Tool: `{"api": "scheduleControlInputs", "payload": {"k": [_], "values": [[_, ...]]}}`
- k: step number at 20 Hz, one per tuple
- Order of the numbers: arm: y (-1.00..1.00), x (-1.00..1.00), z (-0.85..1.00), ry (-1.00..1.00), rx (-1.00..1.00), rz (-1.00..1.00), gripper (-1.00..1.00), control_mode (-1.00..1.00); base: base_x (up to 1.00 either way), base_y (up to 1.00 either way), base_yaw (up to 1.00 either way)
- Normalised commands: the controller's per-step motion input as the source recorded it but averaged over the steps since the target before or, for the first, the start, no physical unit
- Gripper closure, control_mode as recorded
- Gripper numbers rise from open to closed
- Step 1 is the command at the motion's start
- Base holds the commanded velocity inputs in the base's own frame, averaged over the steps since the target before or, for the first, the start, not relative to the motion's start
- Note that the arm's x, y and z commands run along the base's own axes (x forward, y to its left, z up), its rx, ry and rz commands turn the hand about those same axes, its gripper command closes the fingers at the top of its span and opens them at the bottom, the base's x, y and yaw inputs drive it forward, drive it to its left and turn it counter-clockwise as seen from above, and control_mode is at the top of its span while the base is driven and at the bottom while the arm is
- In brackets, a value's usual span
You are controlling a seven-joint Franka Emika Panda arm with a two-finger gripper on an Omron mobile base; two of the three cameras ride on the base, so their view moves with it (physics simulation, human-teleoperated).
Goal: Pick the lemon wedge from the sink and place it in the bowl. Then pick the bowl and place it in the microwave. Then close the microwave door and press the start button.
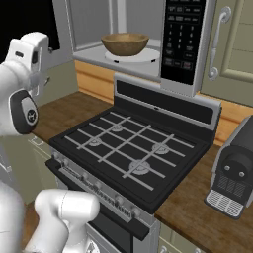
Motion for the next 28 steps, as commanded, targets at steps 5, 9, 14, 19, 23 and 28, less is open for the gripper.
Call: {"api": "scheduleControlInputs", "payload": {"k": [5, 9, 14, 19, 23, 28], "values": [[0.36, -1.00, 0.01, 0.16, -0.02, 0.00, -1.00, -1.00, 0.00, 0.00, 0.00], [0.48, -1.00, 0.00, -0.02, 0.05, -0.09, -1.00, -1.00, 0.00, 0.00, 0.00], [0.48, -1.00, -0.12, -0.15, 0.09, -0.13, -1.00, -1.00, 0.00, 0.00, 0.00], [0.63, -0.99, -0.41, -0.15, 0.01, -0.09, -1.00, -1.00, 0.00, 0.00, 0.00], [0.81, -0.57, -0.45, -0.10, -0.14, -0.05, -1.00, -1.00, 0.00, 0.00, 0.00], [0.92, 0.03, -0.60, -0.01, -0.10, -0.09, -1.00, -1.00, 0.00, 0.00, 0.00]]}}
